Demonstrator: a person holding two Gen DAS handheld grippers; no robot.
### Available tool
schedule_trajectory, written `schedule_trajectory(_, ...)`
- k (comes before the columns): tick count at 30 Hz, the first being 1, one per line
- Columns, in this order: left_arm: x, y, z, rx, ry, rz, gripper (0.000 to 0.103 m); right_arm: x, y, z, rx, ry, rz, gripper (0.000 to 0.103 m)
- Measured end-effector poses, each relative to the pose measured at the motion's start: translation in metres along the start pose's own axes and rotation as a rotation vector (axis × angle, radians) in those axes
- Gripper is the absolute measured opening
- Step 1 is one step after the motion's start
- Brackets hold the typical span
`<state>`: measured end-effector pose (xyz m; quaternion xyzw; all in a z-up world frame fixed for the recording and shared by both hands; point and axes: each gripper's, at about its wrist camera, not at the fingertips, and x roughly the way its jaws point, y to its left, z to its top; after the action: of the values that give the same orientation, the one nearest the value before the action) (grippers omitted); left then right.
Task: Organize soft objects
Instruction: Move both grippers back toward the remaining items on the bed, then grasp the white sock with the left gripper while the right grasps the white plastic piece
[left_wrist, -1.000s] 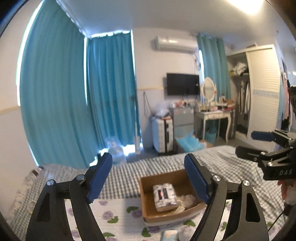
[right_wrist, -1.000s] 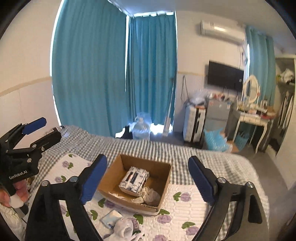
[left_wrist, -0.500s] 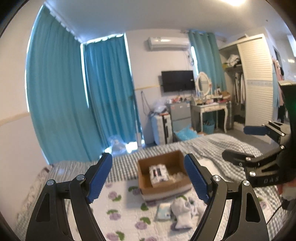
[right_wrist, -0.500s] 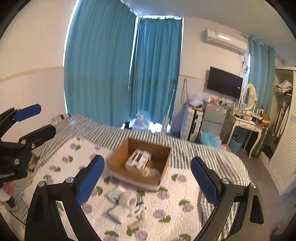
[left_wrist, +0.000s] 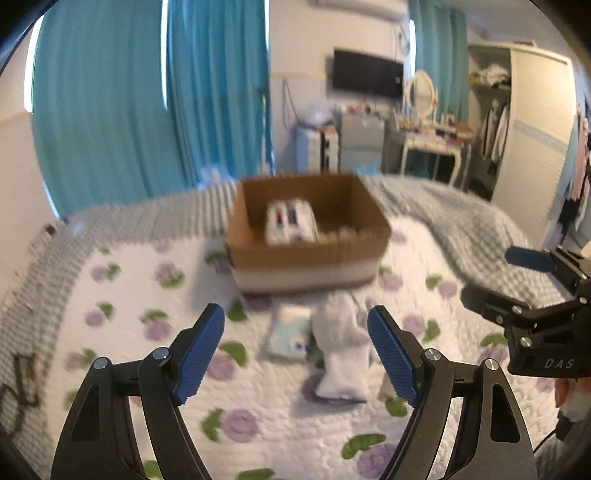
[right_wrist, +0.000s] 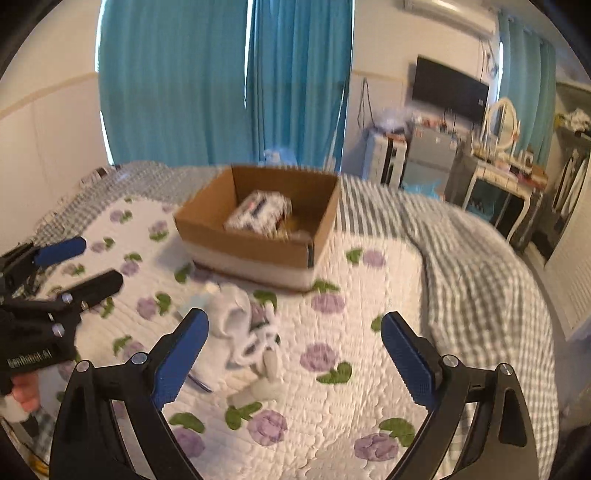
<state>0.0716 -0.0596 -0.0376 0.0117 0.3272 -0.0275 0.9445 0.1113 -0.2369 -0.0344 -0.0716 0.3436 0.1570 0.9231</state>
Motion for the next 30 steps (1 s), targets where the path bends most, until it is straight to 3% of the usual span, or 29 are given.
schedule_trajectory(6, 0.06, -0.025, -0.027, 0.039, 0.133, -0.037, 0.079, 0.05, -0.011, -0.017, 0.005, 0.076, 0.008, 0.095)
schedule_trajectory(12, 0.099, -0.038, -0.038, 0.09, 0.187, -0.064, 0.078, 0.083, -0.021, -0.025, 0.008, 0.125, 0.017, 0.095)
schedule_trajectory(14, 0.107, -0.04, -0.038, 0.116, 0.195, -0.079, 0.061, 0.09, -0.023, -0.026, 0.013, 0.139, 0.027, 0.095)
schedule_trajectory(16, 0.113, -0.041, -0.038, 0.129, 0.209, -0.118, 0.054, 0.097, -0.025, -0.028, 0.024, 0.155, 0.044, 0.095)
schedule_trajectory(20, 0.108, -0.041, -0.039, 0.163, 0.192, -0.154, 0.038, 0.102, -0.025, -0.032, 0.027, 0.177, 0.057, 0.095)
schedule_trajectory(30, 0.059, -0.018, -0.044, 0.124, 0.157, -0.175, 0.033, 0.096, 0.001, -0.048, 0.008, 0.249, 0.098, 0.078)
